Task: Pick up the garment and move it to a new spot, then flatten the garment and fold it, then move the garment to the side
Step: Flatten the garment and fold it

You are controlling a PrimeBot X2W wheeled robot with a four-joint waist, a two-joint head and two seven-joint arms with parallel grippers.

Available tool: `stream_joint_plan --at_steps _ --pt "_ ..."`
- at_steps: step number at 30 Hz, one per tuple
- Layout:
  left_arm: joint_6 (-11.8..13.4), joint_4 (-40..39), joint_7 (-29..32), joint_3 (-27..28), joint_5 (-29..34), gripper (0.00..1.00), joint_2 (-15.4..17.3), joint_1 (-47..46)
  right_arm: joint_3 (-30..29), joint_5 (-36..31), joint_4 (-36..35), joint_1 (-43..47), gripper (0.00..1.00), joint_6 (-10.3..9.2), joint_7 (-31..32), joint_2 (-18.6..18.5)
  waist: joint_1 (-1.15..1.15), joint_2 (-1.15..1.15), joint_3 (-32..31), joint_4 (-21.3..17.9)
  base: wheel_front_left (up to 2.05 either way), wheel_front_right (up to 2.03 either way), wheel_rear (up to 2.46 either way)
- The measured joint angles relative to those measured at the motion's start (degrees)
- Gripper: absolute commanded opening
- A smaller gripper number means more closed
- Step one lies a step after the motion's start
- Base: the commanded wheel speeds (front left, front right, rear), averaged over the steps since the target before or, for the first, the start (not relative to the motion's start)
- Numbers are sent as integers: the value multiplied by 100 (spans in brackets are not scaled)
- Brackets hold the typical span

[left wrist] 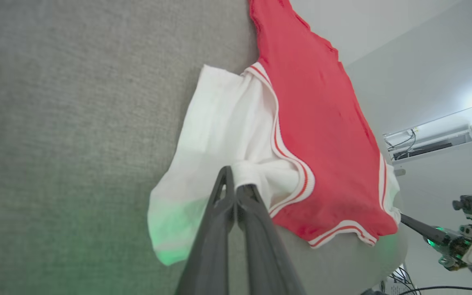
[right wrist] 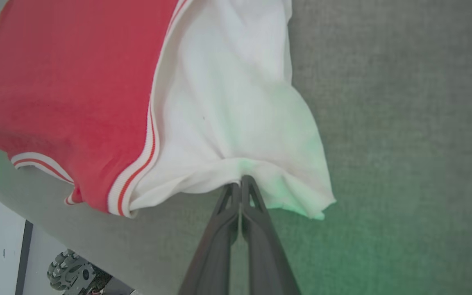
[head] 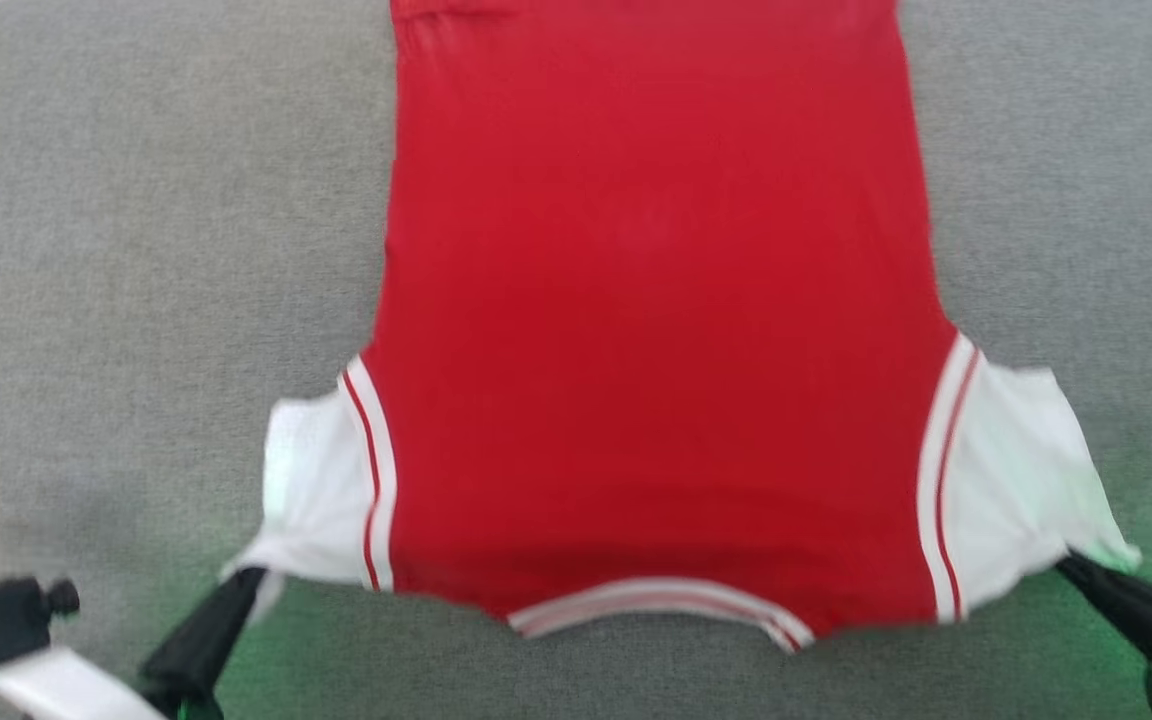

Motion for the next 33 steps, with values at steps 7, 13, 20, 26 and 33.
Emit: stream_joint_plan --at_steps 7,13,20,26,33 --pt "0 -493 0 46 -38 0 175 531 -1094 -304 -872 1010 0 -1 615 432 0 0 46 131 0 0 0" --pt "1 -339 11 -199 24 0 -104 210 -1260 -888 -857 794 0 -5 1334 1013 0 0 -9 195 0 0 0" --pt "1 -7 83 -602 145 0 -315 -120 -1221 -1523 -499 468 73 -4 1669 1422 0 0 1 202 0 0 0" --pt "1 25 58 -714 166 0 -328 -264 -1600 -1679 -880 258 100 -5 1717 1443 0 0 51 214 0 0 0" --pt "0 -134 26 -782 348 0 -322 -449 -2292 -2053 -1226 -1138 100 -5 1961 1049 0 0 232 251 0 0 0"
